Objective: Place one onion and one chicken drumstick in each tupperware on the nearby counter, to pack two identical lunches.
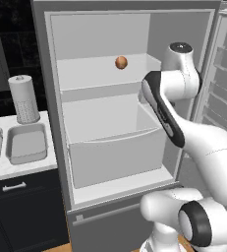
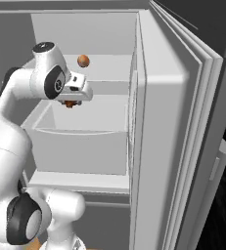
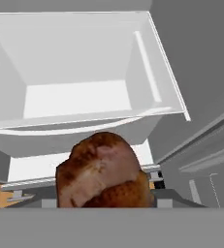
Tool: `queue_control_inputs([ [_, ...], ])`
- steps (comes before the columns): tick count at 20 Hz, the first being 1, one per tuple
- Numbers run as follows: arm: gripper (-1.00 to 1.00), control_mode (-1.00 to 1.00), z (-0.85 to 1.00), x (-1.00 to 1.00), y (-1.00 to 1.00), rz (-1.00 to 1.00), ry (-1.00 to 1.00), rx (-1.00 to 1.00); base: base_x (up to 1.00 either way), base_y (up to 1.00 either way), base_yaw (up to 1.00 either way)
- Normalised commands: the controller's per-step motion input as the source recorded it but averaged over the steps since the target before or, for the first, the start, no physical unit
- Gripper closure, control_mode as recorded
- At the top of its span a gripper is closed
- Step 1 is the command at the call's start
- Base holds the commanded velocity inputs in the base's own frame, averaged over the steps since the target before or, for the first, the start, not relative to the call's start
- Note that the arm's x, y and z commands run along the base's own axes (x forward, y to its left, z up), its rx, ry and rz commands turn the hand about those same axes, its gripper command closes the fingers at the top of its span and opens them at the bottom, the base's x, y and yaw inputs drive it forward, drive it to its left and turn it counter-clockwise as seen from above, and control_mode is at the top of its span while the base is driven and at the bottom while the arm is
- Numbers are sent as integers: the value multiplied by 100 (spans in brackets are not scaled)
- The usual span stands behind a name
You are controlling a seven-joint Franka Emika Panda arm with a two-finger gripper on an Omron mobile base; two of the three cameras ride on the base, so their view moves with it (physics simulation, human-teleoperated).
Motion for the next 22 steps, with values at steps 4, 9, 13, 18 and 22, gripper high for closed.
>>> queue_control_inputs([
  [4,100,-100,-69,-100,2,7,7,-2,0,0,0],
  [9,100,100,0,0,0,0,0,0,-100,17,14],
  [13,100,100,0,0,0,0,0,0,-80,87,16],
  [18,100,100,0,0,0,0,0,0,-3,100,4],
  [22,100,100,0,0,0,0,0,0,50,100,-1],
])
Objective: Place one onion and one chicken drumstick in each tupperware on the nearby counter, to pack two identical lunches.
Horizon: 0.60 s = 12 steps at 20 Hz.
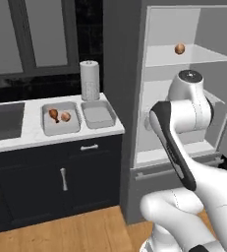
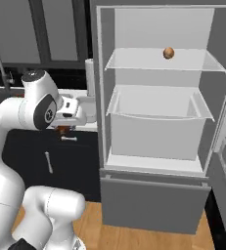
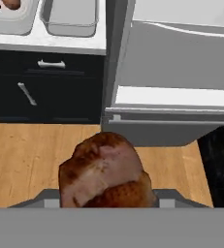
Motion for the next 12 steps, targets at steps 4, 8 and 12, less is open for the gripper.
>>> queue_control_inputs([
  [4,100,100,0,0,0,0,0,0,97,100,-8],
  [8,100,100,0,0,0,0,0,0,100,83,-20],
  [12,100,100,0,0,0,0,0,0,100,51,-21],
])
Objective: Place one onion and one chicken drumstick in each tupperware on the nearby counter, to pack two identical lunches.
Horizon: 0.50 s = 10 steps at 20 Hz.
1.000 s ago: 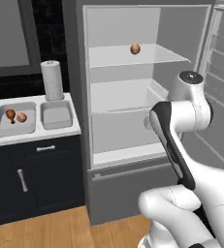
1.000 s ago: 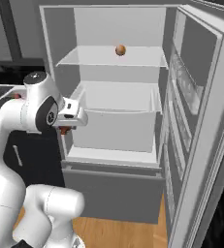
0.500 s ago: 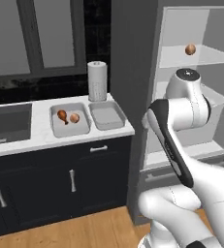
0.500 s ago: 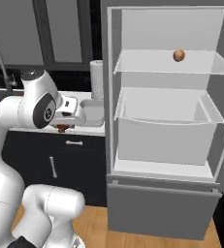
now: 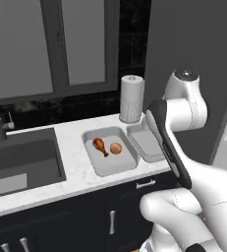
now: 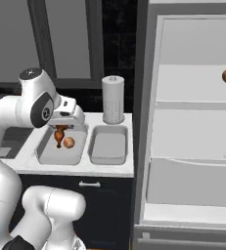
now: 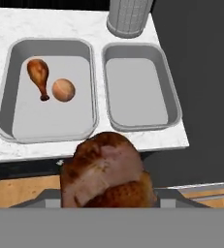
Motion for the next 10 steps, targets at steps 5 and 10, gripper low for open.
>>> queue_control_inputs([
  [5,100,100,0,0,0,0,0,0,100,8,-11],
  [10,100,-100,-41,95,0,-3,0,0,0,0,0],
])
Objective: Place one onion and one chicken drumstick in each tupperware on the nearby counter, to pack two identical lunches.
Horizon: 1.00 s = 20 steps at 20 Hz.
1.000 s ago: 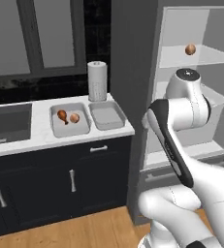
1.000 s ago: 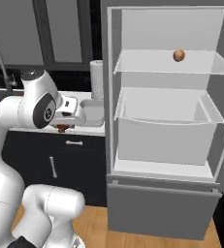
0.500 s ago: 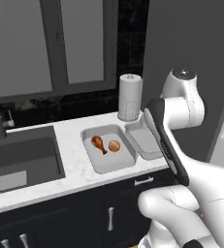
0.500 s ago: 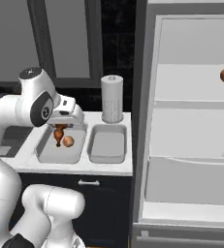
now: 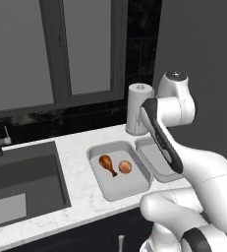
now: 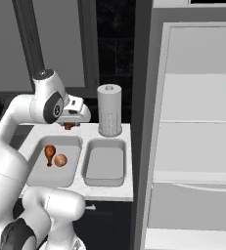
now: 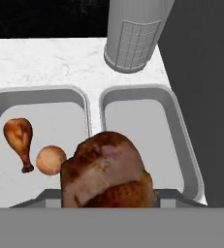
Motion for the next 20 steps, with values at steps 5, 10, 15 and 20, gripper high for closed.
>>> queue_control_inputs([
  [5,100,-100,-72,59,-19,-8,3,0,0,0,0],
  [10,100,-100,-78,17,-56,-15,7,0,0,0,0],
  [15,100,-100,-67,20,-27,-12,4,0,0,0,0],
  [20,100,-100,-60,25,-1,-10,1,0,0,0,0],
])
